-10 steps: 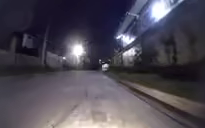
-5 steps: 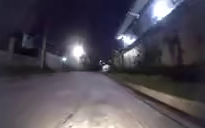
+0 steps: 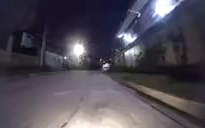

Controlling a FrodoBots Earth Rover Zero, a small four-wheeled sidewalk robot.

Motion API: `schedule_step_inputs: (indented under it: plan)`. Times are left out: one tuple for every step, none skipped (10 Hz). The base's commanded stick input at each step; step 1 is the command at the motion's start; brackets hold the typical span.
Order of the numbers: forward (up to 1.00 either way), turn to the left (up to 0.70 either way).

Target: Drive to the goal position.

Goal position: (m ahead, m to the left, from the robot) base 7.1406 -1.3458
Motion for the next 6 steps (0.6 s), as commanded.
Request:
schedule_step_inputs:
  plan:
    - [0.50,0.00]
    - [0.50,0.00]
    - [0.50,0.00]
    - [0.50,0.00]
    - [0.50,0.00]
    - [0.50,0.00]
